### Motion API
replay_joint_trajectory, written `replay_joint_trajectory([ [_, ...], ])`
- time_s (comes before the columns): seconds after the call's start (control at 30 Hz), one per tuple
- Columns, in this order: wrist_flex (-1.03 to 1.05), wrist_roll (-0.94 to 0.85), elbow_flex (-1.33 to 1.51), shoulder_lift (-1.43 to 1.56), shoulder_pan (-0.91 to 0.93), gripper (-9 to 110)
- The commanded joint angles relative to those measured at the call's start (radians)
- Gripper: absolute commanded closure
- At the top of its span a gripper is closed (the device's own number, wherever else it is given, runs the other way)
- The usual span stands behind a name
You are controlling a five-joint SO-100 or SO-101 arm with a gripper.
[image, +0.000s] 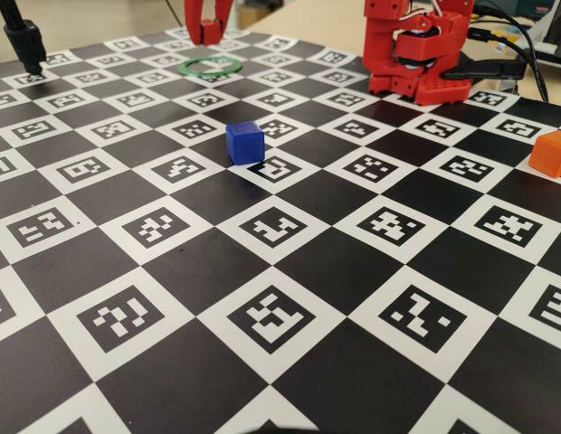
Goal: Grab the red cube then put it in the green circle then put the blue cube on top and finally the orange cube on top
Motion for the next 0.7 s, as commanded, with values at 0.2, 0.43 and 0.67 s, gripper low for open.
replay_joint_trajectory([
  [0.2,-0.048,0.021,0.032,0.037,-0.031,90],
  [0.43,-0.109,0.025,0.069,0.026,-0.032,90],
  [0.67,-0.133,0.021,0.098,0.021,-0.031,90],
])
